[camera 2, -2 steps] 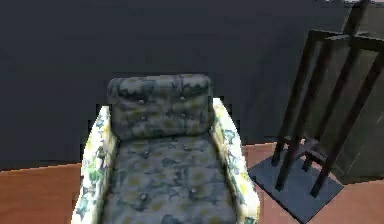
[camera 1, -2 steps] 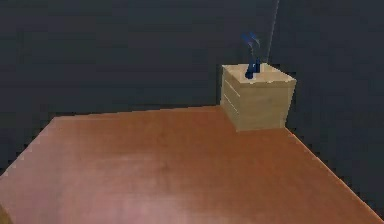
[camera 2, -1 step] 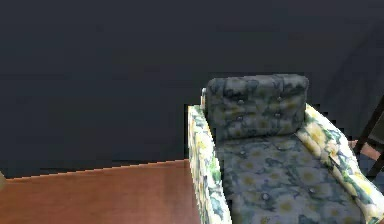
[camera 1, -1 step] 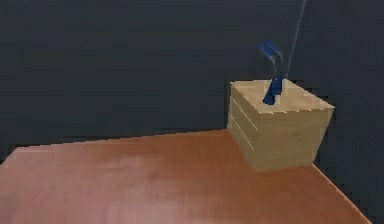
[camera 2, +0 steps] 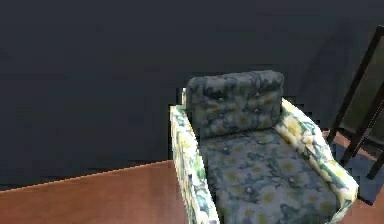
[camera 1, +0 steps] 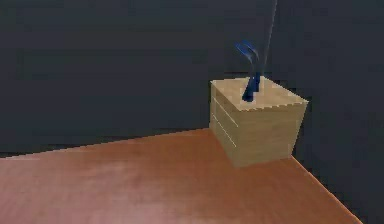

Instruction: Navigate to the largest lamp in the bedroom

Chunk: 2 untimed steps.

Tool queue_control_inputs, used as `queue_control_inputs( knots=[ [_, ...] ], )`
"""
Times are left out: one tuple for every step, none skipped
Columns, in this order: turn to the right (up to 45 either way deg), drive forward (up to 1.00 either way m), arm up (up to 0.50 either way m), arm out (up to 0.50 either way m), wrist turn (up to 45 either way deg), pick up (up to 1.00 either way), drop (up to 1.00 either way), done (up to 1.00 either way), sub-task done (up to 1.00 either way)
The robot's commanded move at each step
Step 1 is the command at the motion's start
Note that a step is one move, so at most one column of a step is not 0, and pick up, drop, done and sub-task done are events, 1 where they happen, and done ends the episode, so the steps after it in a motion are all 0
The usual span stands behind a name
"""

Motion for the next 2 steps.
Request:
queue_control_inputs(
  knots=[
    [0.0, 1.0, 0.0, 0.0, 0.0, 0.0, 0.0, 0.0, 0.0],
    [21.0, 0.0, 0.0, 0.0, 0.0, 0.0, 0.0, 0.0, 0.0]
  ],
)
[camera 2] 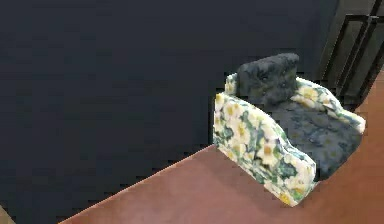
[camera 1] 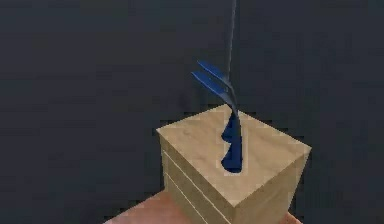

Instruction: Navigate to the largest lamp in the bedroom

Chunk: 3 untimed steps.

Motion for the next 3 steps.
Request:
queue_control_inputs(
  knots=[
    [0.0, 0.1, 0.0, 0.0, 0.0, 0.0, 0.0, 0.0, 0.0],
    [-45.0, 0.0, 0.0, 0.0, 0.0, 0.0, 0.0, 0.0, 0.0],
    [-45.0, 0.0, 0.0, 0.0, 0.0, 0.0, 0.0, 0.0, 0.0]
  ],
)
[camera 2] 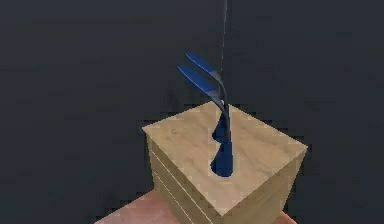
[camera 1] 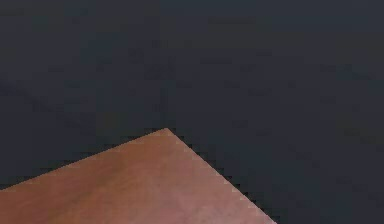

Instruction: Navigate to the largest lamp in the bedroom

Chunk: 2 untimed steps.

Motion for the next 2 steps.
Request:
queue_control_inputs(
  knots=[
    [-6.0, 0.0, 0.0, 0.0, 0.0, 0.0, 0.0, 0.0, 0.0],
    [0.0, 0.15, 0.0, 0.0, 0.0, 0.0, 0.0, 0.0, 0.0]
  ],
)
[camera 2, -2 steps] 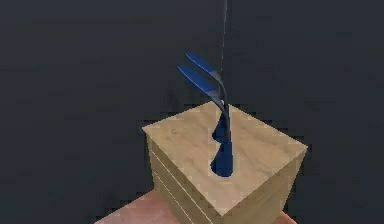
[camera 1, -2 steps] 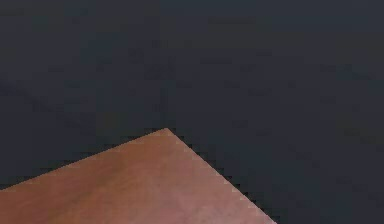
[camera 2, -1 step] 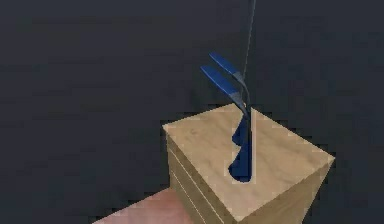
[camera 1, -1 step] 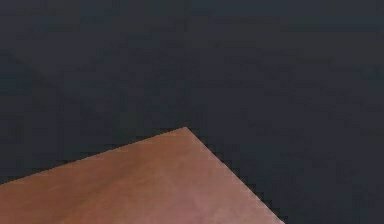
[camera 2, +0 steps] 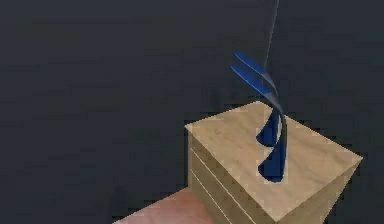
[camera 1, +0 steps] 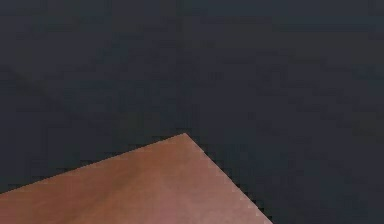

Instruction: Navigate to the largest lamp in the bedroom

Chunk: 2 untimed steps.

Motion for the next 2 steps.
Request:
queue_control_inputs(
  knots=[
    [45.0, 0.0, 0.0, 0.0, 0.0, 0.0, 0.0, 0.0, 0.0],
    [6.0, 0.0, 0.0, 0.0, 0.0, 0.0, 0.0, 0.0, 0.0]
  ],
)
